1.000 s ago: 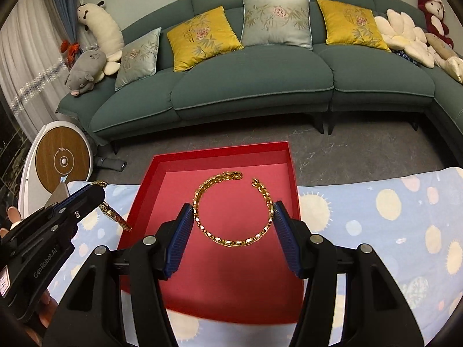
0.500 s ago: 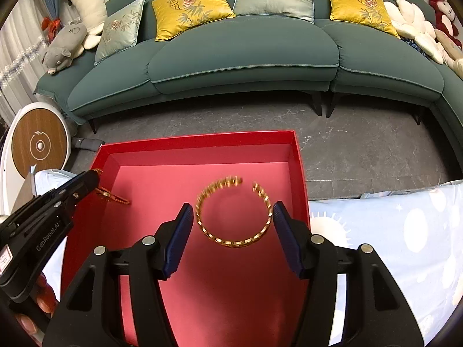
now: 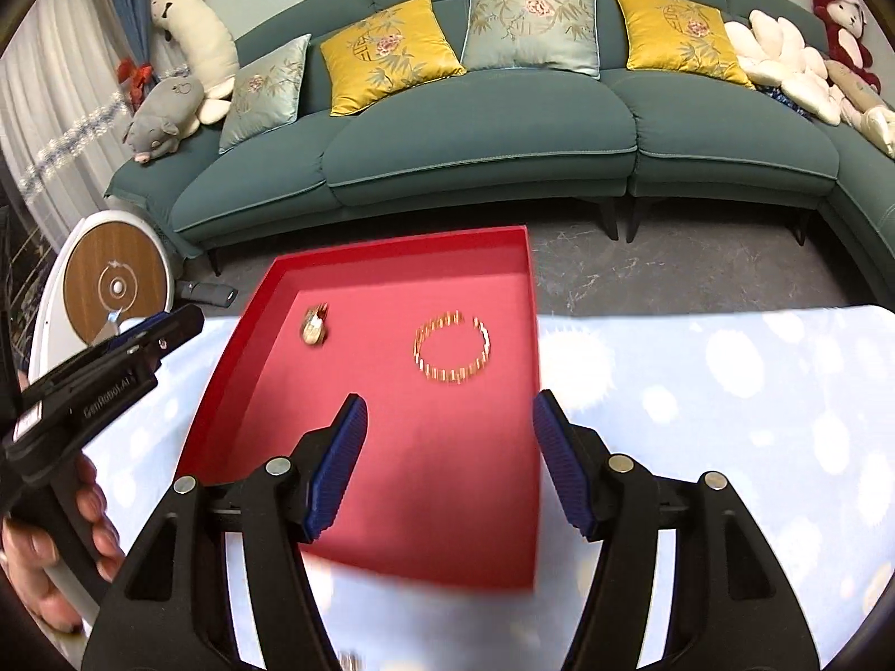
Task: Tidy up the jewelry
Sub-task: 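Release the bangle into the red tray with the right tool while the left tool drops the gold watch there, then withdraw both open tools from the tray back over the remaining jewelry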
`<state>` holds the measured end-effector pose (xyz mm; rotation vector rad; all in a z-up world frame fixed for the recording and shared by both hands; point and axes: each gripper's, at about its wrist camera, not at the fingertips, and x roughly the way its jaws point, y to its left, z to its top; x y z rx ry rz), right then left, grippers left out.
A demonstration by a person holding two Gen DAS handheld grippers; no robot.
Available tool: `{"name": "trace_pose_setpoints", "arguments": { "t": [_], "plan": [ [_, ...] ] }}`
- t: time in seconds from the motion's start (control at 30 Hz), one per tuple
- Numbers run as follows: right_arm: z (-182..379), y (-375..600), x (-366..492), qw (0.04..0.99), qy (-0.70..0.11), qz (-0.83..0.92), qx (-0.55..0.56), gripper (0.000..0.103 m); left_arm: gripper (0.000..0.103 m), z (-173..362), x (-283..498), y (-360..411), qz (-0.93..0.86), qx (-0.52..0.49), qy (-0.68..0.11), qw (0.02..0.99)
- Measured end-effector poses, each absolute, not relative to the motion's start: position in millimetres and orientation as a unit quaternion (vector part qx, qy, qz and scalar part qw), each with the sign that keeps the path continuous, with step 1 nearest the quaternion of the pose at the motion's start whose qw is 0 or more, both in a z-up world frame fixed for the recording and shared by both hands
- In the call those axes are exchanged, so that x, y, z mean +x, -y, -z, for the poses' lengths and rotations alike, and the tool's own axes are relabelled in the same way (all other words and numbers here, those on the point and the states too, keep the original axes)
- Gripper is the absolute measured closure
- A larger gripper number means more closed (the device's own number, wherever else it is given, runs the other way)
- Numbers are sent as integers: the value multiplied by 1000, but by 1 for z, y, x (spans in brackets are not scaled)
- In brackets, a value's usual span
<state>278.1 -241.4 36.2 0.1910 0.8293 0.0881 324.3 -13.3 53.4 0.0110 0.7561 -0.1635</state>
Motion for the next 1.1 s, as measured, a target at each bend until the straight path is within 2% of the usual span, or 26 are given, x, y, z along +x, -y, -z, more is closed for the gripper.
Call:
{"name": "trace_pose_setpoints", "arguments": {
  "t": [0.07,0.13,0.2,0.47,0.53,0.6,0.77,1.1],
  "plan": [
    [-46,241,246,913,-398,-40,78,43,60,-58,296,7,81,16,-371,925],
    [-55,241,215,917,-392,-38,62,43,47,-62,265,-2,82,21,-373,924],
    [-62,241,183,920,-387,-34,46,43,43,-62,235,-14,78,18,-373,924],
    [-54,235,81,915,-398,-31,59,43,42,-45,142,-39,59,24,-398,915],
    [-43,233,65,910,-406,-33,74,43,36,-39,122,-43,53,28,-400,915],
    [-31,233,53,906,-414,-30,83,43,35,-32,108,-50,52,14,-406,912],
    [-4,221,45,898,-431,-30,84,43,34,-2,90,-61,50,-19,-440,896],
    [25,202,66,893,-448,-15,40,46,34,26,91,-55,56,5,-456,888]
  ]
}}
